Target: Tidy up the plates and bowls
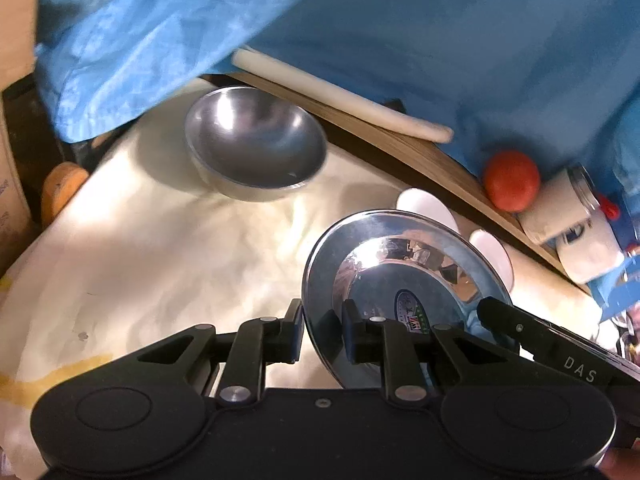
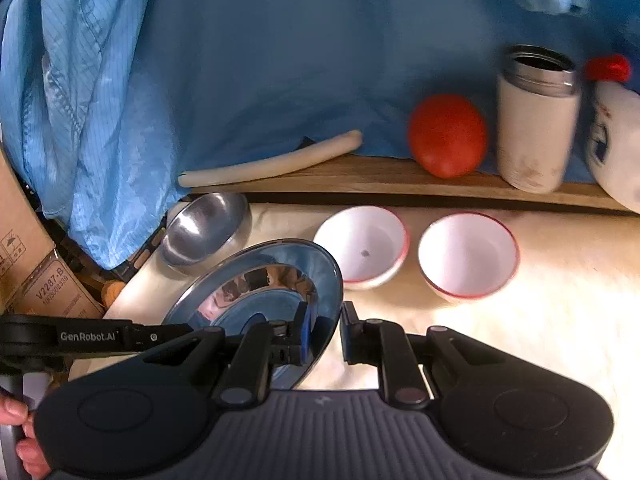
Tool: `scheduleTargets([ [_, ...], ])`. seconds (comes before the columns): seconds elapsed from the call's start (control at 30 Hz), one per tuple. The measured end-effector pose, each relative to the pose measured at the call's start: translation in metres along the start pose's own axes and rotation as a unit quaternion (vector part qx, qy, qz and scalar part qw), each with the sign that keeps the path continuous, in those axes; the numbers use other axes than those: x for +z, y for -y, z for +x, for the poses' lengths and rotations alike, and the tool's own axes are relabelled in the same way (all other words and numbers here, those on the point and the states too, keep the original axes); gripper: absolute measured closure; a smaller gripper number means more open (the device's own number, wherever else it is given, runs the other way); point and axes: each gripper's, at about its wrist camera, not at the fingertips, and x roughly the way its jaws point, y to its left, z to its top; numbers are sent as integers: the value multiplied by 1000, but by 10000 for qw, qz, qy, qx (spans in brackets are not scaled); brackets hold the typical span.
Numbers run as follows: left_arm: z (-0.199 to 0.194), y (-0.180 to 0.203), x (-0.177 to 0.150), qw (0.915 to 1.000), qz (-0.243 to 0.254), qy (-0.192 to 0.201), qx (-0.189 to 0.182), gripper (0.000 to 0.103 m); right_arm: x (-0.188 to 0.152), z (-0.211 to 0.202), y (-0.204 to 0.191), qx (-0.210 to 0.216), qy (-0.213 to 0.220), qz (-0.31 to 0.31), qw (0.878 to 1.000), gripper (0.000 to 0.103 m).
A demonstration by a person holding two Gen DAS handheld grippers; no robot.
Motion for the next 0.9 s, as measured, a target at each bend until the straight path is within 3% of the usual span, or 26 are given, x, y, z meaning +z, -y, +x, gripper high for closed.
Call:
scheduleTargets([
  [0.33, -1, 14, -15, 9979, 521, -246, -297, 82, -25, -27, 11, -247, 98, 250, 9993, 86],
  [0.9, 2, 28, -33, 9872, 1333, -556, -672, 82, -65, -57, 23, -611, 175, 649, 9959, 85],
])
